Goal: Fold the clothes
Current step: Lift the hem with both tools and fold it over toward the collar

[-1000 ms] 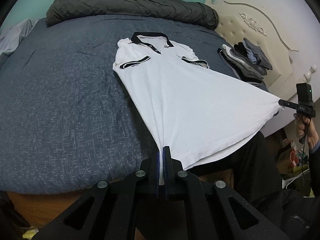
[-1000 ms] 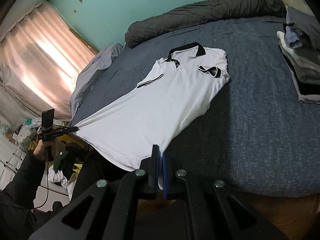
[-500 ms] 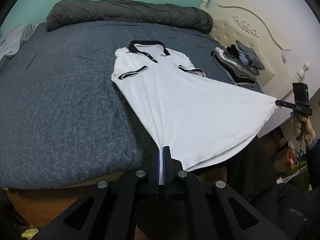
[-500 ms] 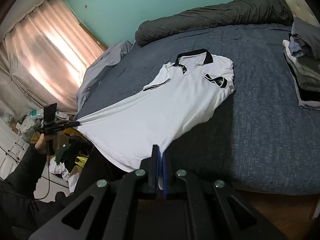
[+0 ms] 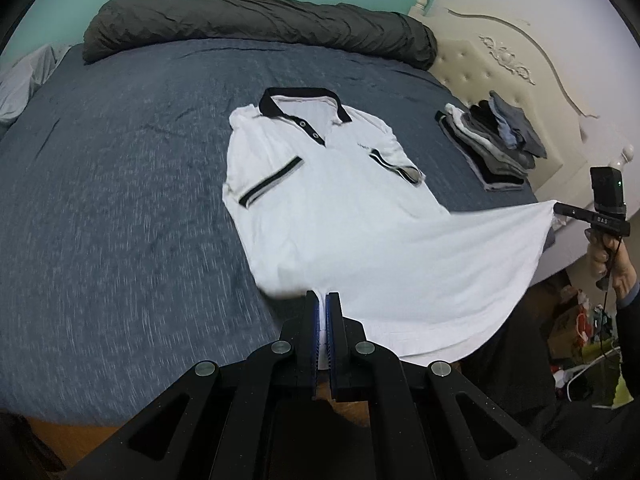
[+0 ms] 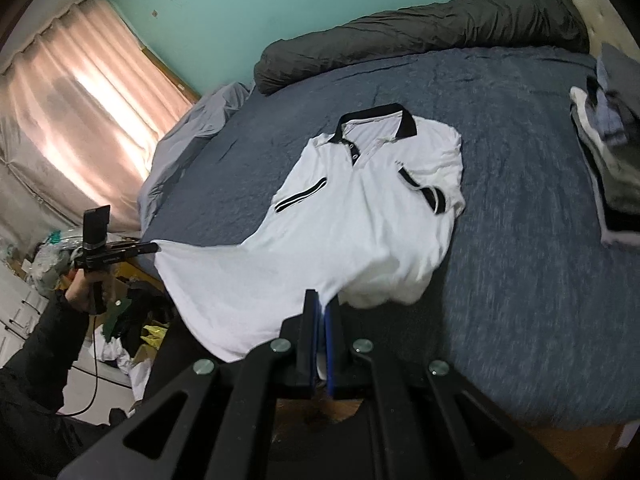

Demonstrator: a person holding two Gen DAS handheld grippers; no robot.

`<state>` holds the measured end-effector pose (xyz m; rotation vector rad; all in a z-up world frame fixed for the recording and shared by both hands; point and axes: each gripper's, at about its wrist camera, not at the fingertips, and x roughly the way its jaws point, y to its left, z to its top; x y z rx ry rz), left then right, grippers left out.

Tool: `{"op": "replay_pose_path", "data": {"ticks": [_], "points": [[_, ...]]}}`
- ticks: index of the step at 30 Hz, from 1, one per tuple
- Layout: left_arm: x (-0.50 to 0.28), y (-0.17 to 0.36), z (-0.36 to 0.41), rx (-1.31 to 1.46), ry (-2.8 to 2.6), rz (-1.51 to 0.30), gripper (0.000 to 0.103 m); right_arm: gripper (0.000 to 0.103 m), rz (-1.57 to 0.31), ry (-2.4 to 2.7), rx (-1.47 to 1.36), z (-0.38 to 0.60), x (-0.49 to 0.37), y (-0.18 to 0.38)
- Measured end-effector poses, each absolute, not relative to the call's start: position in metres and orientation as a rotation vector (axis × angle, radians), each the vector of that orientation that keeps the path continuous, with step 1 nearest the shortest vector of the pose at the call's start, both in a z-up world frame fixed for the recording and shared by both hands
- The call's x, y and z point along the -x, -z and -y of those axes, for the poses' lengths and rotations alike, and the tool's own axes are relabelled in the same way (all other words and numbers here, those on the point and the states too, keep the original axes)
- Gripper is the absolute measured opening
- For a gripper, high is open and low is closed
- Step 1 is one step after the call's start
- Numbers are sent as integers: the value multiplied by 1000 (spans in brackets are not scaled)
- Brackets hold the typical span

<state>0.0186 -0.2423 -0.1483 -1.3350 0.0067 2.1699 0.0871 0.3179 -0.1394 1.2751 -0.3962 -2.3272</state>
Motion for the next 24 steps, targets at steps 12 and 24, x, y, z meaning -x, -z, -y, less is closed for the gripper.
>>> {"op": "replay_pose_path", "data": {"ticks": [12, 24], "points": [[126, 159, 228, 1378, -2218, 83, 3, 3, 395, 2373, -1317, -340, 51, 144], [272, 202, 196, 1445, -2229, 138, 3, 3, 440, 2397, -1422, -376, 201, 191]]}}
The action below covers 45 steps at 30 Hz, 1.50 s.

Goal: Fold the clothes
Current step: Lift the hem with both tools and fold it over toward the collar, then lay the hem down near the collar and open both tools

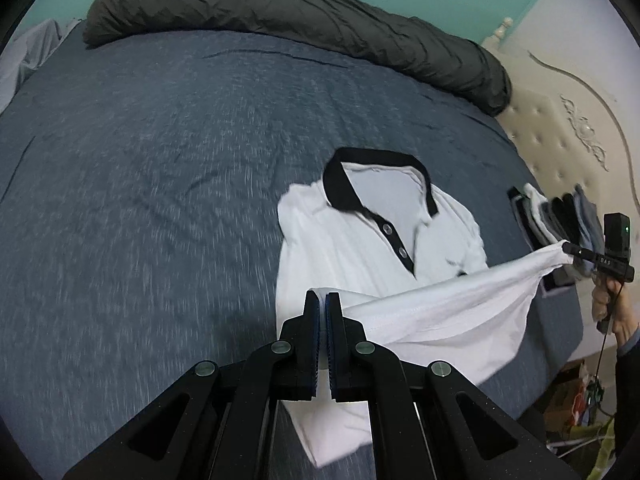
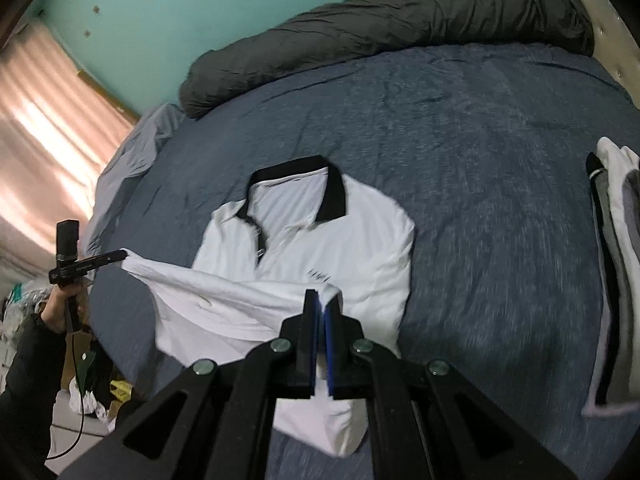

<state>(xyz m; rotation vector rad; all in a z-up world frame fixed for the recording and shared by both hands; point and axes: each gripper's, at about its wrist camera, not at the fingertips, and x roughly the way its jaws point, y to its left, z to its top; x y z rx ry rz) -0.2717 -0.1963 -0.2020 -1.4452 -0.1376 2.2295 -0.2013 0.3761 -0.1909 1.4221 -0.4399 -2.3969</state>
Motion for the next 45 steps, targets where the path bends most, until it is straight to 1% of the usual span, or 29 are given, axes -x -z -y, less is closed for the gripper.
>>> {"op": "replay_pose_path", "data": {"ticks": [10, 14, 20, 28, 29, 31, 32, 33, 34, 35, 36, 41, 45], "points": [[367, 260, 179, 1494, -2236, 201, 3, 3, 476, 2432, -1495, -394, 292, 239], [394, 287, 176, 1531, -2231, 221, 3, 3, 500, 2443, -1549, -399, 322, 269], [421, 320, 172, 1563, -2229, 238, 3, 3, 525, 2453, -1612, -403, 352, 305], [438, 338, 175, 1554, -2265, 312, 5, 3, 578, 2495, -1638, -408, 378, 333], [437, 336, 176, 1541, -2273, 320, 7, 5, 570, 2536, -1634, -409, 377, 332], [434, 331, 178, 1515, -2291, 335, 9, 13, 552, 2615, -1624, -412, 375, 330], [431, 326, 183, 1501, -2306, 344, 12, 23, 522, 2610, -1602, -410, 368, 327], [426, 318, 188, 1474, -2314, 359, 15, 29, 492, 2605, -1580, -407, 362, 324], [421, 311, 193, 1447, -2322, 371, 23, 34, 463, 2600, -1558, -404, 355, 321], [415, 305, 196, 1425, -2322, 358, 29, 34, 434, 2594, -1536, -402, 348, 318], [406, 300, 197, 1409, -2323, 328, 30, 34, 405, 2588, -1514, -399, 341, 315], [369, 307, 195, 1418, -2280, 147, 30, 34, 265, 2551, -1405, -386, 306, 299], [357, 323, 178, 1444, -2248, 56, 30, 34, 159, 2483, -1446, -360, 289, 317]]}}
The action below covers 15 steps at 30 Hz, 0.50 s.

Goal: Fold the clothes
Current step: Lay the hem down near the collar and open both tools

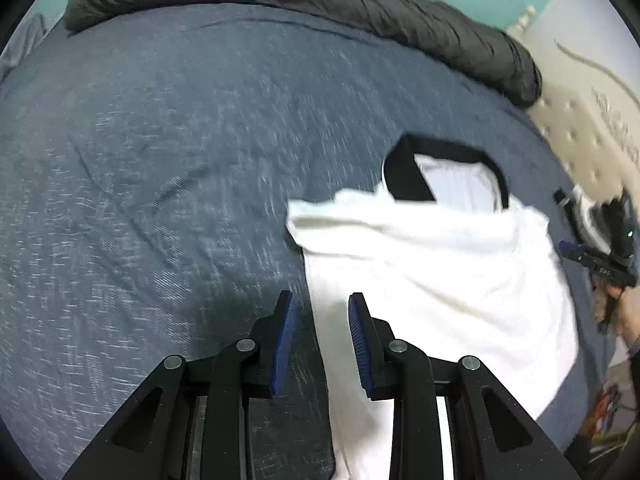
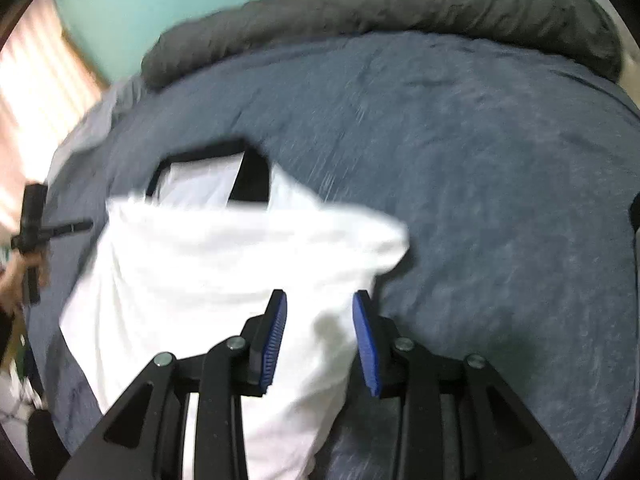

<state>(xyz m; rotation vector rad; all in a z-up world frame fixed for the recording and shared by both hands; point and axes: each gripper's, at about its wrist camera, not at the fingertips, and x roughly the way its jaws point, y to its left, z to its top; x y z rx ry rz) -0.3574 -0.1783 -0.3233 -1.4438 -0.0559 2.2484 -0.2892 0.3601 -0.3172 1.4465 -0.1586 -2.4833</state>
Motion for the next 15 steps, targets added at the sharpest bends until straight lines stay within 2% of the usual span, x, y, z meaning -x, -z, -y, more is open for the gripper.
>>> {"op": "replay_pose_path", "data": {"ticks": [5, 9, 15], "points": [[368, 342, 160, 1466, -2253, -65, 30, 34, 33, 2448, -1515, -339, 289, 340], [387, 348, 159, 1459, -2291, -73, 30, 34, -25, 2484, -1554, -340, 307, 346], [419, 343, 161, 1438, -2338, -60, 30, 34, 16, 2577, -1526, -350, 342, 346]]}}
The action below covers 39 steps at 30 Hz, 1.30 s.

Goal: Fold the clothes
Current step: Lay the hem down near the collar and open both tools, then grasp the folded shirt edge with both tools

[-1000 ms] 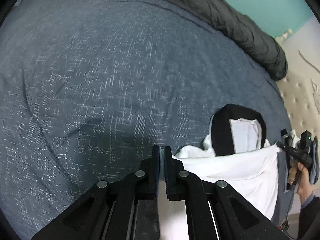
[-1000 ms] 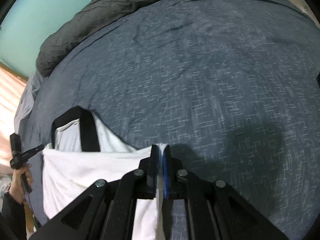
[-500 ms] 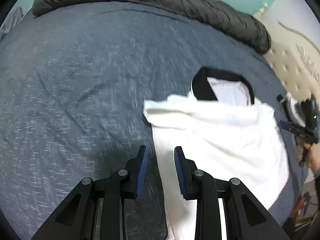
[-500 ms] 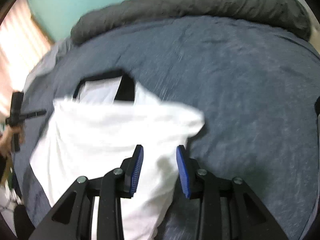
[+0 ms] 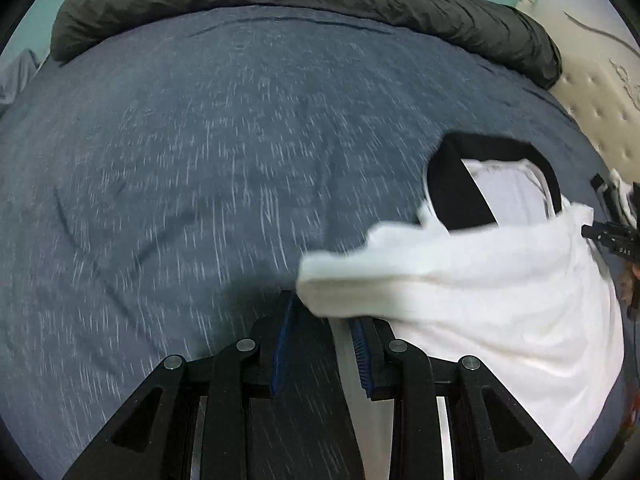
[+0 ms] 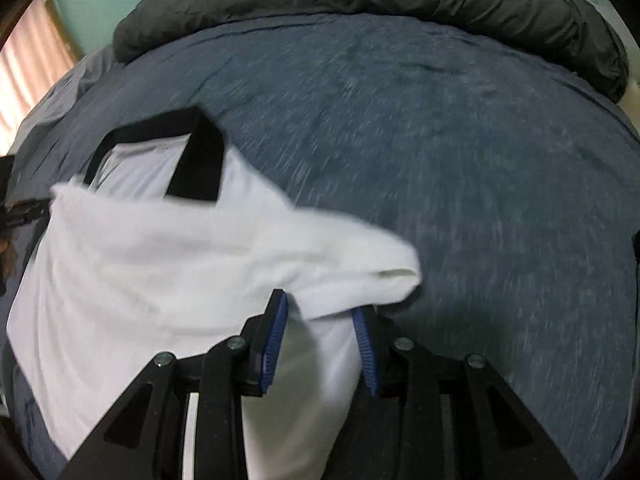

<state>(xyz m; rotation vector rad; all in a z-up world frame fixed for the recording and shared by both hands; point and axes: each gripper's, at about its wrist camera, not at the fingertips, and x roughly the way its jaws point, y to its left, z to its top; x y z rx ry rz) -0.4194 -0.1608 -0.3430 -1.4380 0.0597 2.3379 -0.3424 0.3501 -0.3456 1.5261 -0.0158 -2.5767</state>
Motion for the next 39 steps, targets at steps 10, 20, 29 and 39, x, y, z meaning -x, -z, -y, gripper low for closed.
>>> {"op": "replay_pose_path", "data": {"ticks": [10, 20, 29, 39], "points": [[462, 329, 185, 1414, -2407, 147, 30, 34, 200, 2759, -1389, -396, 371, 311], [442, 341, 185, 1397, -2328, 168, 52, 34, 99, 2722, -1380, -406, 352, 319], [434, 341, 177, 1359, -2318, 108, 52, 34, -118, 2652, -1411, -388, 353, 337], [444, 354, 172, 1303, -2276, 186, 25, 26, -118, 2618, -1378, -375, 373, 343]]}}
